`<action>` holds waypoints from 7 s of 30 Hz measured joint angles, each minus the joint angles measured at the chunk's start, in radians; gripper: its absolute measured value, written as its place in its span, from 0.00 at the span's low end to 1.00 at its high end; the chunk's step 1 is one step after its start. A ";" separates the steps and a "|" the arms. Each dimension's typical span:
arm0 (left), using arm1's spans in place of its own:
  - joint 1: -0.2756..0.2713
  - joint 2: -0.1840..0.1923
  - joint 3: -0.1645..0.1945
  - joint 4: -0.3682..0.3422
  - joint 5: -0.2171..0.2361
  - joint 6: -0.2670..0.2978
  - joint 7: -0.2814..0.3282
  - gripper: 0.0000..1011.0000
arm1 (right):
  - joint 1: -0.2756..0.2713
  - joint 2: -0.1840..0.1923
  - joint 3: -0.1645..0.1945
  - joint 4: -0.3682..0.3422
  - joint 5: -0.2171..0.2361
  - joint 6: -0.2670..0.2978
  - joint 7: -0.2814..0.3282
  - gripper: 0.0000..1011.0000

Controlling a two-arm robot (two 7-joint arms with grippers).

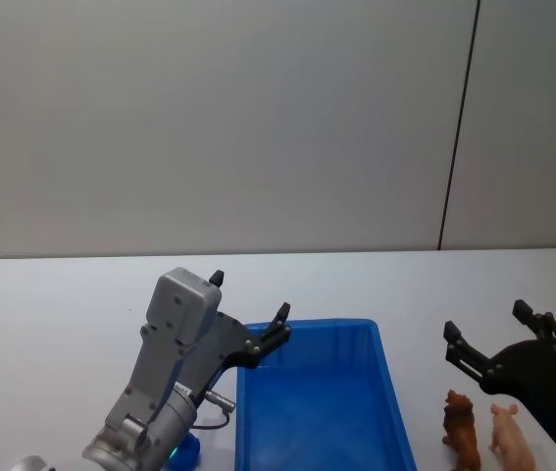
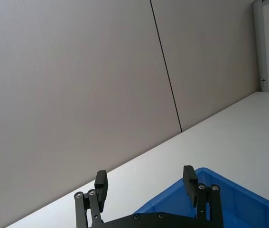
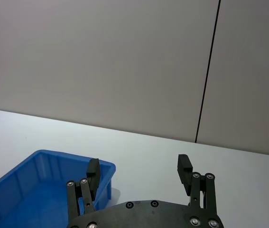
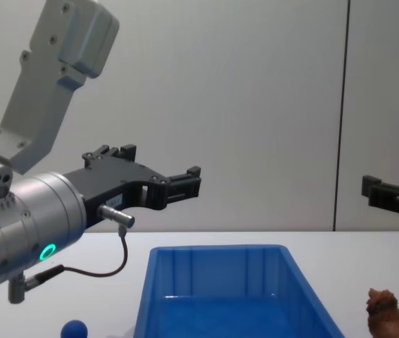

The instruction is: Pick up the two dolls from the table and place them into the box.

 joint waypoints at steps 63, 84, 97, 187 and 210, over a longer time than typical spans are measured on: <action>0.000 0.000 0.000 0.000 0.000 0.000 0.000 0.99 | -0.135 -0.002 0.005 0.060 -0.052 0.155 -0.153 0.99; 0.000 0.000 0.000 0.000 0.000 0.000 0.000 0.99 | -0.134 -0.025 -0.003 0.102 -0.087 0.155 -0.142 0.43; 0.000 0.000 0.000 0.000 0.000 0.000 0.000 0.99 | -0.137 -0.030 0.003 0.083 -0.112 0.136 -0.159 0.38; 0.000 0.000 0.000 0.000 0.000 0.000 0.000 0.99 | -0.023 -0.112 -0.031 0.047 -0.132 0.152 -0.025 0.99; 0.000 0.000 0.000 0.000 0.000 0.000 0.000 0.99 | -0.081 -0.106 -0.027 0.064 -0.119 0.216 -0.081 0.99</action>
